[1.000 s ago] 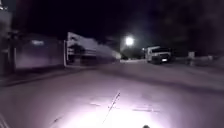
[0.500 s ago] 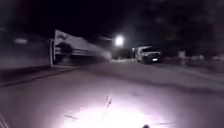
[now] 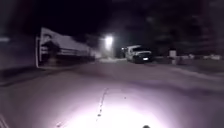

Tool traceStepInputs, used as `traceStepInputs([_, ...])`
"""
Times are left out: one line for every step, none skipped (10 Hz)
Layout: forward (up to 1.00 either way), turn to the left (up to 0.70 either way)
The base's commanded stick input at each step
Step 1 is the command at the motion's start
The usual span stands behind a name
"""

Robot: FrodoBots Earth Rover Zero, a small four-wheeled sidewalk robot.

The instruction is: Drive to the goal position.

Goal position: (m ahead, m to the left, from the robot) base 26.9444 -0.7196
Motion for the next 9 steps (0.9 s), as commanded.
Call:
traceStepInputs([0.70,-0.35])
traceStepInputs([0.70,-0.35])
traceStepInputs([0.70,-0.35])
traceStepInputs([0.70,-0.35])
traceStepInputs([0.70,-0.35])
traceStepInputs([0.70,-0.20])
traceStepInputs([0.70,0.00])
traceStepInputs([0.70,0.00])
traceStepInputs([0.70,0.00])
